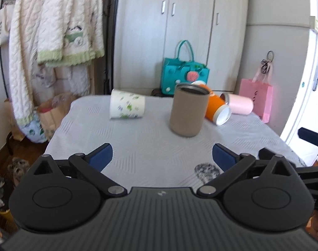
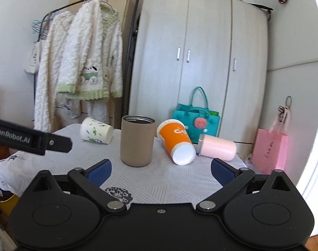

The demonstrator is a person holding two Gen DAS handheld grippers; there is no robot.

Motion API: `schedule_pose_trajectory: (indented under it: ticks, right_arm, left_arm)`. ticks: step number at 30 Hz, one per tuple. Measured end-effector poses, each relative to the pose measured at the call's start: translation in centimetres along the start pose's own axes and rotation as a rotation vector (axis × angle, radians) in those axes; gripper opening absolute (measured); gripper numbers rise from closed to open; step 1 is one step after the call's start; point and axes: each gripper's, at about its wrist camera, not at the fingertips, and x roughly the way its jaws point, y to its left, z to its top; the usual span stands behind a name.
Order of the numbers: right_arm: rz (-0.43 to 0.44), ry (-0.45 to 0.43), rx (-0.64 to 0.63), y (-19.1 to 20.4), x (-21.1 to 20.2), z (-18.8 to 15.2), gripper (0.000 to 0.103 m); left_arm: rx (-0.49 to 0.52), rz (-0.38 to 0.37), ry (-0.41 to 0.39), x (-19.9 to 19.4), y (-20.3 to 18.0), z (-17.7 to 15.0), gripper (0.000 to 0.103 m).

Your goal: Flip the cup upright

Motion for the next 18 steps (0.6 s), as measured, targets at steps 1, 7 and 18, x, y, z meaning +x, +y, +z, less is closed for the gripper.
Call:
schedule_pose_trajectory:
  ticks: [1, 7, 18]
  right_arm:
    - [-0.008, -0.001, 0.002, 0.0, -0.1, -0.2, 0.103]
    - [-0.020, 0.037, 0.043, 0.0, 0.3, -0.9, 0.103]
    - [-0.067, 0.088, 0.099, -0.9, 1.1, -2.2, 0.103]
  left_arm:
    - [-0.006, 0.011, 0.004, 0.1, 0.1, -0.2, 0.103]
    - [0.048, 0.118, 0.062, 0.5, -0.3, -1.2, 0.103]
    - [0.032, 0.146, 0.015, 0.3, -0.5, -2.1, 0.103]
